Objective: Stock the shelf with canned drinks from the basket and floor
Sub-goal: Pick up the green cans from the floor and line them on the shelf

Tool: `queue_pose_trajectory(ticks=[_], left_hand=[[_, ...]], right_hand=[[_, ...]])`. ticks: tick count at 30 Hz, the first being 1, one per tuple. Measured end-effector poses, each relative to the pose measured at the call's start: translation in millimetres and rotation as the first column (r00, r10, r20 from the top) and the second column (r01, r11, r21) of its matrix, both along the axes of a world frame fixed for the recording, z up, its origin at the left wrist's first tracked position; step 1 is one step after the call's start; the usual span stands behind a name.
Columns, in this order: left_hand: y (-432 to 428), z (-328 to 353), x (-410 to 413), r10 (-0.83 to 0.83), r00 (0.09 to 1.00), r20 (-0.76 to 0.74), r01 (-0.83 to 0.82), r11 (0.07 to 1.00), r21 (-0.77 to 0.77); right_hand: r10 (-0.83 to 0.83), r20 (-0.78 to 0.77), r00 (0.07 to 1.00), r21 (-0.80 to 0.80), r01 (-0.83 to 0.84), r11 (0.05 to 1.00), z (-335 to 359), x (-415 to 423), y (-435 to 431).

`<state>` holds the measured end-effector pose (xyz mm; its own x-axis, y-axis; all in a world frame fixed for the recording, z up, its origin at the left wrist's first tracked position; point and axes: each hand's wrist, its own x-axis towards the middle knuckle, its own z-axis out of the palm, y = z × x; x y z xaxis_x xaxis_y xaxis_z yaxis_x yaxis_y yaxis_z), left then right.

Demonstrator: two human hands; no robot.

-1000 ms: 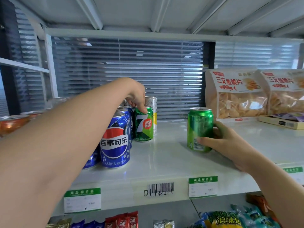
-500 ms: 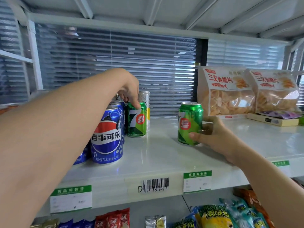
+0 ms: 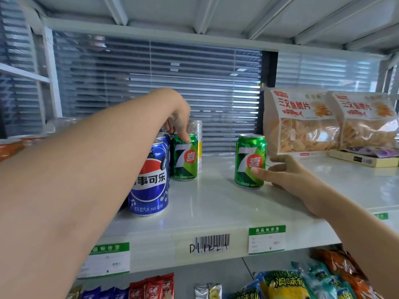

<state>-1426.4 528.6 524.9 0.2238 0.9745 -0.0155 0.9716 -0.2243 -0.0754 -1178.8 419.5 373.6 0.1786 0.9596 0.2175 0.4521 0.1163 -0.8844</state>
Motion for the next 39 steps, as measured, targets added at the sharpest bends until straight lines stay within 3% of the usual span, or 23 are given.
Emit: queue_pose_trajectory(ticks=[6,9,14,21,39], left_hand=[[-1.2,0.9,2.9,0.026,0.997,-0.068,-0.026,1.0,0.003],[-1.1,1.5,1.8,0.024,0.998,-0.057,-0.024,1.0,-0.006],[0.2,0.9,0.5,0.003,0.999,-0.051,-0.004,1.0,-0.012],[5.4,1.9,0.6,-0.011,0.998,-0.056,0.01,1.0,-0.003],[-4.1,0.2,-0.3,0.002,1.0,-0.004,-0.002,1.0,-0.021]], right_hand=[[0.002,0.197,0.98,0.036,-0.009,0.999,22.4,-22.6,25.7],[0.046,0.295,0.954,-0.059,-0.03,0.998,32.4,-38.1,46.6],[0.235,0.21,0.949,-0.168,-0.202,0.965,38.1,-58.5,75.5],[0.214,0.278,0.936,-0.095,-0.195,0.976,24.8,-69.6,92.2],[0.283,0.141,0.948,-0.076,-0.275,0.958,22.9,-59.6,80.6]])
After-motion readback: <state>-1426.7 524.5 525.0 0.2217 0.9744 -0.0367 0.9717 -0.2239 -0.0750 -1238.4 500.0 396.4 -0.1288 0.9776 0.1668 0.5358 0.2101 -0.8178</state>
